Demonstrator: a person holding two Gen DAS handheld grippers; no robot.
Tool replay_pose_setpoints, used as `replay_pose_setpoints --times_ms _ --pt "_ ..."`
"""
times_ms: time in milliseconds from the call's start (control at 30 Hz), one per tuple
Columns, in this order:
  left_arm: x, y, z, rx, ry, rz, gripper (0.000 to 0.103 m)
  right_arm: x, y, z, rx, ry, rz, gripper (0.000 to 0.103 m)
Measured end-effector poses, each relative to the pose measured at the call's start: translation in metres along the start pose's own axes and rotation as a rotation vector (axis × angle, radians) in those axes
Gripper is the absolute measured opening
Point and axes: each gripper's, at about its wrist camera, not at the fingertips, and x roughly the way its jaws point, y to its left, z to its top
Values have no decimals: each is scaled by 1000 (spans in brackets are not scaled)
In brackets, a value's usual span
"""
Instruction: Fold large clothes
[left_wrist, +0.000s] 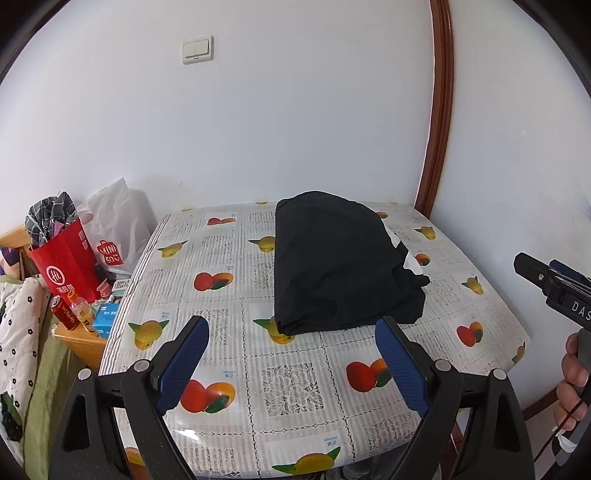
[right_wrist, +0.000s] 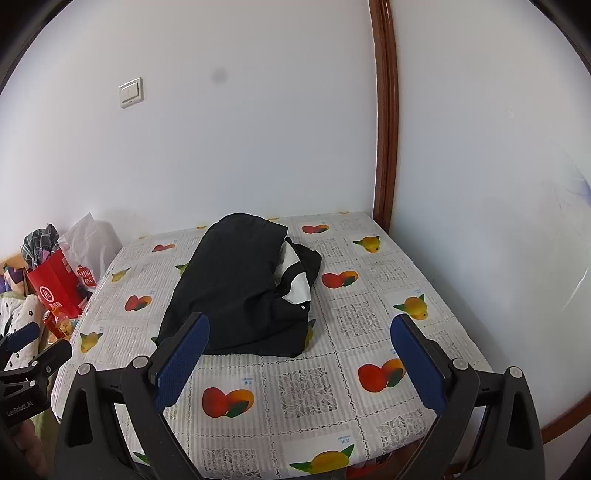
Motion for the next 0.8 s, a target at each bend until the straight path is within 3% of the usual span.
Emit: replay_pose_setpoints --times_ms 800 --pt "3 4 3 -16 0 2 91 2 1 0 7 7 15 97"
